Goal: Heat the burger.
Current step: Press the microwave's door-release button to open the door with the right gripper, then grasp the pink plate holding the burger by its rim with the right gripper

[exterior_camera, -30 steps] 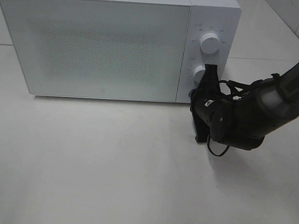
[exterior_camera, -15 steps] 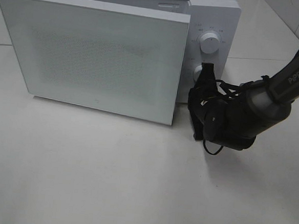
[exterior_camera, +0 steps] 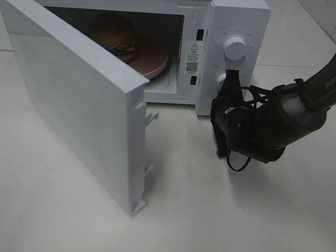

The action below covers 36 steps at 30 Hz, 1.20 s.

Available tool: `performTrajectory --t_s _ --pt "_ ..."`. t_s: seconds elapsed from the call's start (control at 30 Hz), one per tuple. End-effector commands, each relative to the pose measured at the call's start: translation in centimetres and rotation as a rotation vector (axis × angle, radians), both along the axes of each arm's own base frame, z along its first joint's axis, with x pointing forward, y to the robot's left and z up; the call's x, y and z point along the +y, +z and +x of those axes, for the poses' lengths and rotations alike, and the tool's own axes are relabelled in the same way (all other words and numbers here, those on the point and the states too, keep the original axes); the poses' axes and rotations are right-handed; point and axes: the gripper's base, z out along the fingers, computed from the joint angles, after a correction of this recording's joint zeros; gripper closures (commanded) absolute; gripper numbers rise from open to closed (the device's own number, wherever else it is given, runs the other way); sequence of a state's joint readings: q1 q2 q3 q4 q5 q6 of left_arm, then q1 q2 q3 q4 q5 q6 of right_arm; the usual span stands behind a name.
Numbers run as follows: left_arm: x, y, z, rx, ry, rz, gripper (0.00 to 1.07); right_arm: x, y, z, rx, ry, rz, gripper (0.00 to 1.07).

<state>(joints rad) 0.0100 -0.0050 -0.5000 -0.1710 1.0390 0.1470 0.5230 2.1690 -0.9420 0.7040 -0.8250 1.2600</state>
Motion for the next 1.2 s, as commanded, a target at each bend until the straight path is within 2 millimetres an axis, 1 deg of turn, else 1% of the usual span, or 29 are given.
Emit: performTrajectory --t_s 0.03,0.1,0.13,0.2,0.27,0.3,0.37,0.47,0.53,0.63,0.7,0.8,0.87,0.93,0.97,1.07,1.13,1.17,1.2 --pt "0.0 0.0 -0.3 -0.029 0.004 0.0 0.1 -0.6 4.1 2.7 -0.276 -0.003 -0.02 1.07" --pt "0.0 0.0 -0.3 -0.029 0.004 0.0 0.1 -0.6 4.1 2.5 -0.272 0.004 -0.02 1.07" --pt "0.0 0.0 -0.3 -0.029 0.004 0.0 0.1 -0.4 3.9 1.9 -0.253 0.013 -0.02 1.07" --pt "0.0 0.0 -0.3 -0.029 0.004 0.0 0.1 -0.4 3.8 1.6 -0.247 0.016 -0.018 1.07" --pt "0.0 0.0 -0.3 -0.029 0.004 0.0 0.1 -0.1 3.2 0.5 -0.208 0.039 -0.027 1.07" --pt "0.0 0.0 -0.3 -0.029 0.004 0.0 0.1 -0.1 3.2 0.5 -0.208 0.039 -0.027 1.07" --pt "0.0 0.0 -0.3 -0.029 0.004 0.0 0.1 0.2 2.4 -0.9 -0.166 0.05 -0.011 1.07" --pt "0.0 0.0 -0.3 -0.029 0.004 0.0 0.1 0.2 2.3 -1.3 -0.148 0.054 -0.012 1.07" --pt "0.0 0.0 -0.3 -0.029 0.004 0.0 0.1 0.3 2.1 -2.6 -0.078 0.08 -0.011 1.07" --pt "0.0 0.0 -0.3 -0.029 0.004 0.0 0.1 0.2 2.2 -2.9 -0.062 0.085 -0.011 1.07" --pt "0.0 0.0 -0.3 -0.029 0.004 0.0 0.1 -0.3 2.9 -3.9 -0.049 0.102 -0.028 1.07" --pt "0.0 0.0 -0.3 -0.029 0.004 0.0 0.1 -0.5 3.2 -4.1 -0.05 0.108 -0.035 1.07" --pt "0.0 0.0 -0.3 -0.029 0.004 0.0 0.1 -0.9 4.4 -5.2 -0.033 0.145 -0.064 1.07" --pt "0.0 0.0 -0.3 -0.029 0.004 0.0 0.1 -1.0 4.8 -5.5 -0.025 0.161 -0.075 1.07" --pt "0.0 0.0 -0.3 -0.029 0.004 0.0 0.1 -1.1 5.5 -6.0 -0.006 0.2 -0.102 1.07" --pt "0.0 0.0 -0.3 -0.029 0.004 0.0 0.1 -1.1 5.9 -6.3 0.009 0.228 -0.123 1.07" --pt "0.0 0.0 -0.3 -0.029 0.004 0.0 0.1 -1.0 7.0 -7.4 0.071 0.358 -0.22 1.07" --pt "0.0 0.0 -0.3 -0.029 0.004 0.0 0.1 -1.0 7.0 -7.4 0.071 0.358 -0.22 1.07" --pt "0.0 0.0 -0.3 -0.029 0.004 0.0 0.1 -0.9 7.3 -7.6 0.082 0.401 -0.254 1.07"
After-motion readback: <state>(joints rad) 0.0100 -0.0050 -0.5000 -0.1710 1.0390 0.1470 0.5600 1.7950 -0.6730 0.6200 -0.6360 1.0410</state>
